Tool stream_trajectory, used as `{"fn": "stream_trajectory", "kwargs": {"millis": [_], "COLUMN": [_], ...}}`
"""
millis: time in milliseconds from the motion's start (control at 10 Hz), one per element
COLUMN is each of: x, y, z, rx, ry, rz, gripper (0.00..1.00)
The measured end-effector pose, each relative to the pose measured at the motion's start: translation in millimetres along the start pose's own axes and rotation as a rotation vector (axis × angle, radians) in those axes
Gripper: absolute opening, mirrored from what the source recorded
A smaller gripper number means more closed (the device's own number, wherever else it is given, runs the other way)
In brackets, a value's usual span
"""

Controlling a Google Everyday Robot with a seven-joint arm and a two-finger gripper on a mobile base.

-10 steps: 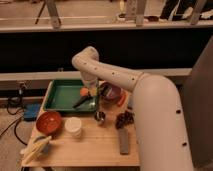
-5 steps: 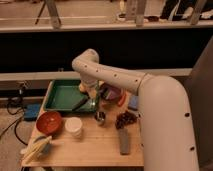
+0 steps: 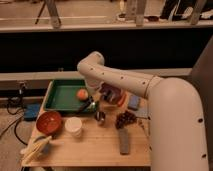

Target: Place brush in table surface

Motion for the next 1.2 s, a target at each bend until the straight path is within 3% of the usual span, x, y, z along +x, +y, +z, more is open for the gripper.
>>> {"fn": "stream_trajectory", "kwargs": {"millis": [300,600,700,900,1200], "x": [11.0,30.8,31.8,26.9,8.7], "y": [5.3,22.8,34.9,48.5,96.6], "z": [-21.8,-58.3,-69.3,-71.4,-54.1], "rx": [0.0,-0.018,-0.04,-0.063,-0.084], "ry": [0.004,0.03,0.033,0.004,0.006], "rz": [0.02,0.049,0.052,0.053,0.081], "gripper": [0.0,0.0,0.0,0.0,0.0]}}
